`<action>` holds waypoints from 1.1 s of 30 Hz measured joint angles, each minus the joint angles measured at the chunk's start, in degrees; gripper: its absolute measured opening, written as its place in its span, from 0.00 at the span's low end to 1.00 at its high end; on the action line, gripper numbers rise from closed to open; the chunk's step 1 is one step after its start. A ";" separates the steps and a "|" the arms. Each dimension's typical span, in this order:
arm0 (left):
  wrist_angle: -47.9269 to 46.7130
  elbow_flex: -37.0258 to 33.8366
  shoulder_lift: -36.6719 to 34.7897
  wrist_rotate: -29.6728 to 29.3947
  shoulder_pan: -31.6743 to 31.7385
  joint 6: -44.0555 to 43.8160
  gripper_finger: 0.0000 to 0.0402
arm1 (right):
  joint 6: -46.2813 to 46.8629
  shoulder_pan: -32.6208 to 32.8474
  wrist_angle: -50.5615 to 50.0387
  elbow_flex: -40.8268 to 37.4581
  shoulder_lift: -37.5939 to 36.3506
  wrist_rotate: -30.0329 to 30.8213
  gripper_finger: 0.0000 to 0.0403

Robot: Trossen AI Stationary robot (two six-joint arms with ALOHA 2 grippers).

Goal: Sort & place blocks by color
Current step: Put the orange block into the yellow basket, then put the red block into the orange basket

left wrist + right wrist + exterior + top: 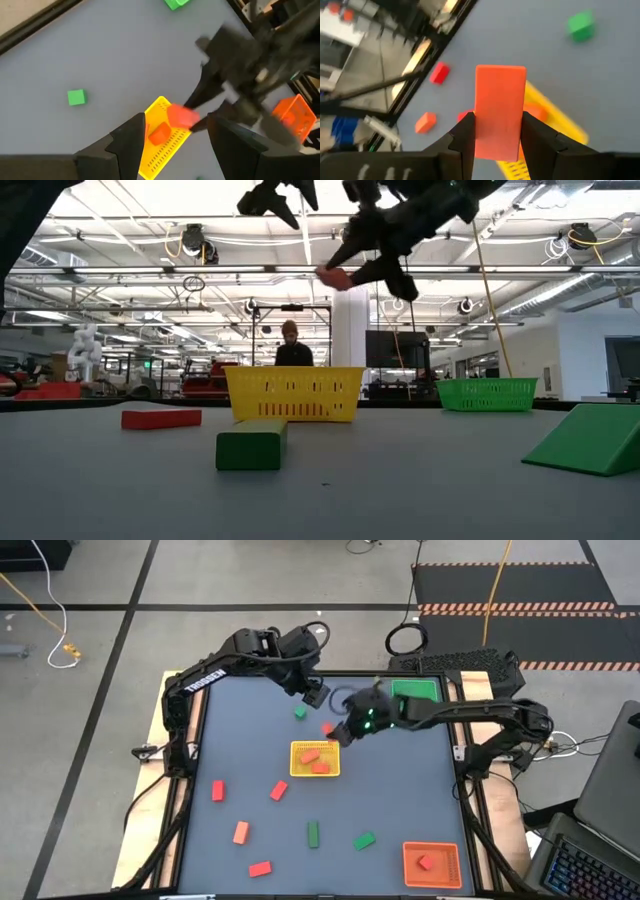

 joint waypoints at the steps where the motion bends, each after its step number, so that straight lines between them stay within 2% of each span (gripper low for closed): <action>1: -0.37 0.00 0.00 0.52 0.04 0.36 0.53 | 0.59 0.88 0.29 0.00 1.09 -0.03 0.29; 6: -4.98 0.00 0.00 1.79 -0.01 3.44 0.53 | 1.97 4.22 1.58 -0.03 4.23 0.33 0.29; 9: -8.50 -0.02 0.00 1.86 -0.01 6.08 0.53 | 2.14 5.30 1.65 0.00 6.09 0.27 0.32; 16: -8.04 -0.52 -0.04 3.05 -0.87 7.47 0.53 | 2.43 6.15 1.86 -0.02 8.98 0.11 0.40; 26: -8.02 -0.52 -0.04 3.39 -3.40 8.83 0.53 | 2.33 4.51 1.60 0.00 8.41 1.43 0.51; 33: -8.02 -0.52 -0.04 3.40 -4.57 5.81 0.53 | -1.56 4.16 0.76 0.00 4.53 -4.59 0.57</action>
